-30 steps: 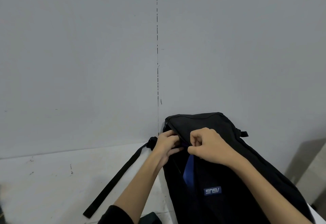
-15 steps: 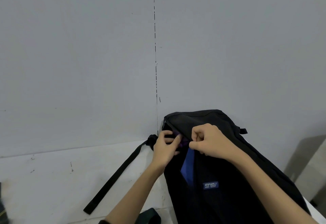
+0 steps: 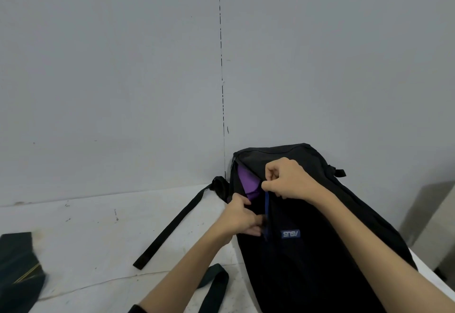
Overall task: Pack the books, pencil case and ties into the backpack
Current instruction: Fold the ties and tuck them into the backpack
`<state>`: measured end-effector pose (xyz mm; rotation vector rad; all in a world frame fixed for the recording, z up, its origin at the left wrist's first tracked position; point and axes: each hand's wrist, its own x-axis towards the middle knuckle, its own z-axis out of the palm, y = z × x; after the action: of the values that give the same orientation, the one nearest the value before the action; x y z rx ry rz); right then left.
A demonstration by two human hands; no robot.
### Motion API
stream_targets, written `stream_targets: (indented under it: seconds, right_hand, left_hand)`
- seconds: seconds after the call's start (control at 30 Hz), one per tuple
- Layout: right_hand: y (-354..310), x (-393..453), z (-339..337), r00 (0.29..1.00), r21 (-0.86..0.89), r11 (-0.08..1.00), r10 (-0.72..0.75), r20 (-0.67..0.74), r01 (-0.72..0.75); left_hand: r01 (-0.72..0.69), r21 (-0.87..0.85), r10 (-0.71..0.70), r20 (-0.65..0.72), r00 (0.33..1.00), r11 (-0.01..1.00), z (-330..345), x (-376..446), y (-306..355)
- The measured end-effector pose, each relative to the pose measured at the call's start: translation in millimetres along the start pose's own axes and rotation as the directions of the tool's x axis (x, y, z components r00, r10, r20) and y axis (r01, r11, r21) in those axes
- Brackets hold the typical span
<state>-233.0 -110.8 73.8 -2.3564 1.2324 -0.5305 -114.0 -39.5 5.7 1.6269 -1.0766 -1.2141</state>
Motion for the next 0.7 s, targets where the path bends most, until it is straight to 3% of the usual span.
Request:
stream_targets:
  seconds: [0.1,0.17,0.23,0.37,0.47,0.53,0.63,0.7]
  right_hand:
    - [-0.8,-1.7,0.8,0.999,-0.009,1.0,-0.009,0.032,0.009]
    - [-0.6,-1.9,1.0,0.999,-0.016,1.0,-0.014,0.046,0.014]
    - [-0.7,-1.8,0.5,0.999,-0.023,1.0,-0.015,0.05,0.017]
    - [-1.5,-0.5,0.5,0.999,-0.067,0.998,0.0,0.048,0.004]
    - [-3.9,-0.9,2.7,1.0,-0.138,0.99,-0.023,0.008,0.024]
    - [-8.5,-1.5,7.3,0.986,-0.249,0.957,-0.162,-0.038,0.147]
    - [-17.9,2.3,23.0,0.897,-0.505,0.764,-0.438,0.049,0.401]
    - [-20.7,8.0,37.9,0.874,-0.616,0.635,-0.438,0.21,0.466]
  left_hand:
    - [-0.035,0.351,0.04,-0.007,0.999,0.936,-0.8,-2.8,-0.2]
    - [-0.075,0.642,0.11,-0.015,0.994,0.763,-3.6,-1.1,2.4]
    - [-0.077,0.824,0.178,-0.029,0.984,0.561,-10.0,1.2,6.4]
    - [-0.129,0.922,0.167,0.072,0.983,0.364,-27.1,4.5,6.9]
    - [-0.121,0.93,0.086,0.097,0.992,0.346,-33.1,1.0,5.6]
    - [-0.145,0.932,0.129,0.107,0.986,0.334,-35.6,-1.2,2.8]
    - [-0.134,0.965,0.264,0.071,0.962,0.227,-42.0,-4.8,-2.5]
    - [-0.096,0.978,0.315,0.034,0.948,0.184,-46.9,-6.4,-6.0]
